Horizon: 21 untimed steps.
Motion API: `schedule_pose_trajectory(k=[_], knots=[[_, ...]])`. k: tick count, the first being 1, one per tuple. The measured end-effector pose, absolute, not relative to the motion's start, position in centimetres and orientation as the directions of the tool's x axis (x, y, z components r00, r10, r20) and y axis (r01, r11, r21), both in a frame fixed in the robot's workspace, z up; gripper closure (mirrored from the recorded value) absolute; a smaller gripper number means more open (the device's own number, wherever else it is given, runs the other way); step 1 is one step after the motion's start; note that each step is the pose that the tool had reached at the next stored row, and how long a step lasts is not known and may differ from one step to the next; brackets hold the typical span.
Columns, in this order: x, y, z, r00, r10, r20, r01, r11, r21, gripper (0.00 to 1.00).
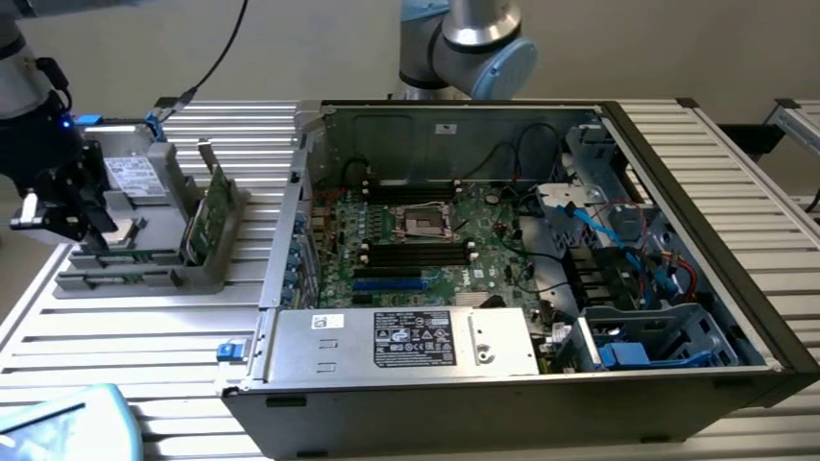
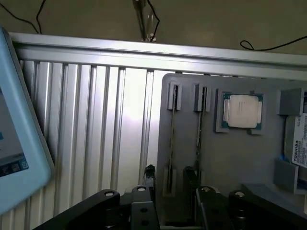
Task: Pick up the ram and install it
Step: 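Pick up the ram and move it above insertion slot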
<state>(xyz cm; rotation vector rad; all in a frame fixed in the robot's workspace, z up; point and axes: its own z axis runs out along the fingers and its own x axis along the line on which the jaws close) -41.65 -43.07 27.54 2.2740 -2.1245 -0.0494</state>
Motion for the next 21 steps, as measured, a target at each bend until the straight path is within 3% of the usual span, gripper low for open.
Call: schedule_pose_trajectory(k=[21], knots=[[-41.6, -43.1, 23.8, 0.097, -0.995, -0.017, -0.994, -0.098, 0.041, 0.63]])
